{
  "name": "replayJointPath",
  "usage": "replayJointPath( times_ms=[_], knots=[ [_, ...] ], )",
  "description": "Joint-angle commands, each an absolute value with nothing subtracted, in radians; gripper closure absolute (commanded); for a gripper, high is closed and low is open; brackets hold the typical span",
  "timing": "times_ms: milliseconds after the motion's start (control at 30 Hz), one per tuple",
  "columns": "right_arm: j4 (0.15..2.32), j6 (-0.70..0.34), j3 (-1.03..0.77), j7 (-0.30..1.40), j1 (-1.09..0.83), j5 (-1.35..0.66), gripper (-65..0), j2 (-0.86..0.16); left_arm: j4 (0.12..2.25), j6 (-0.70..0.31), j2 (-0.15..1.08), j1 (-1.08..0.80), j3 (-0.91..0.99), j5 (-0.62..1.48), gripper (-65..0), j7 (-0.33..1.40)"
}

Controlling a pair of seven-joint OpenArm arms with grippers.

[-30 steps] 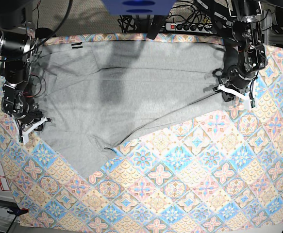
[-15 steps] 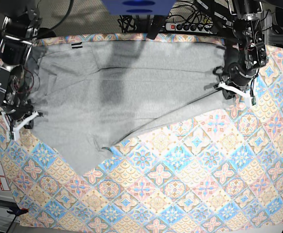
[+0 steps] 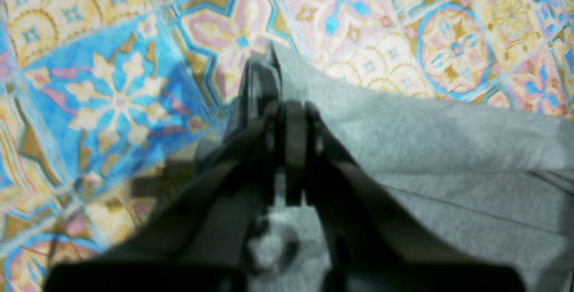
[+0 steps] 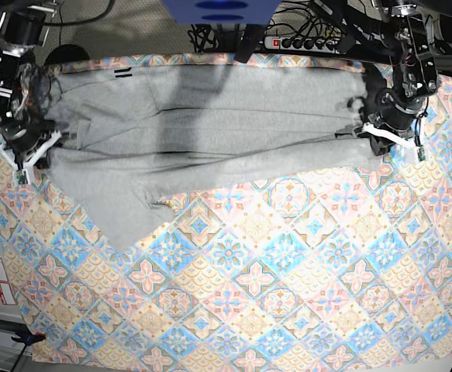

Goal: Fold the T-shirt properly
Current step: 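Release the shirt edges and raise both grippers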

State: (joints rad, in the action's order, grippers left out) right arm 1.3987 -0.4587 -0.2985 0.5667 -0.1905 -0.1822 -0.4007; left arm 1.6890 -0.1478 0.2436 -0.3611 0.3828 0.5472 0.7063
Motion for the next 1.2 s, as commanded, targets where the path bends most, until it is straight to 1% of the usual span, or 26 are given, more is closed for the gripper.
replayJointPath(
  times_ms=[0,133,300,467,667,800,867,967,1000,1067,1100,1167],
  knots=[
    [1.442,-0.456,-0.308,0.539,-0.193,-0.202,-0.1,-0.424,1.709,-0.145,0.259,-0.366,0.401,0.552,0.0,0.684],
    [1.478,-0.456,-0.369,0.541,-0.255,-0.309,-0.1,-0.426,1.709,-0.145,0.262,-0.374,0.404,0.552,0.0,0.684],
    [1.474,-0.456,-0.433,0.542,-0.298,-0.417,-0.1,-0.426,1.709,-0.145,0.297,-0.394,0.406,0.552,0.0,0.682],
    [1.477,-0.456,-0.467,0.542,-0.312,-0.432,-0.1,-0.426,1.709,-0.145,0.295,-0.398,0.458,0.552,0.0,0.685],
    [1.471,-0.456,-0.466,0.545,-0.314,-0.429,-0.2,-0.424,1.705,-0.145,0.294,-0.432,0.453,0.552,0.0,0.687],
    [1.471,-0.456,-0.464,0.633,-0.311,-0.427,-0.4,-0.424,1.678,-0.145,0.289,-0.446,0.453,0.550,0.0,0.687],
    [1.471,-0.456,-0.467,0.653,-0.311,-0.429,-2.4,-0.424,1.652,-0.145,0.289,-0.443,0.452,0.550,0.0,0.687],
    [1.478,-0.456,-0.472,0.650,-0.312,-0.432,-7.3,-0.423,1.641,-0.145,0.289,-0.444,0.452,0.550,0.0,0.687],
    [1.480,-0.456,-0.472,0.650,-0.309,-0.432,-8.5,-0.423,1.641,-0.145,0.289,-0.446,0.452,0.550,-0.5,0.687],
    [1.480,-0.456,-0.481,0.650,-0.308,-0.432,-9.9,-0.423,1.639,-0.145,0.289,-0.447,0.452,0.550,-3.6,0.687],
    [1.480,-0.456,-0.503,0.650,-0.308,-0.432,-10.0,-0.420,1.639,-0.145,0.289,-0.453,0.452,0.550,-5.8,0.687],
    [1.481,-0.456,-0.550,0.650,-0.306,-0.427,-10.2,-0.383,1.646,-0.145,0.289,-0.463,0.452,0.550,-10.7,0.687]
  ],
)
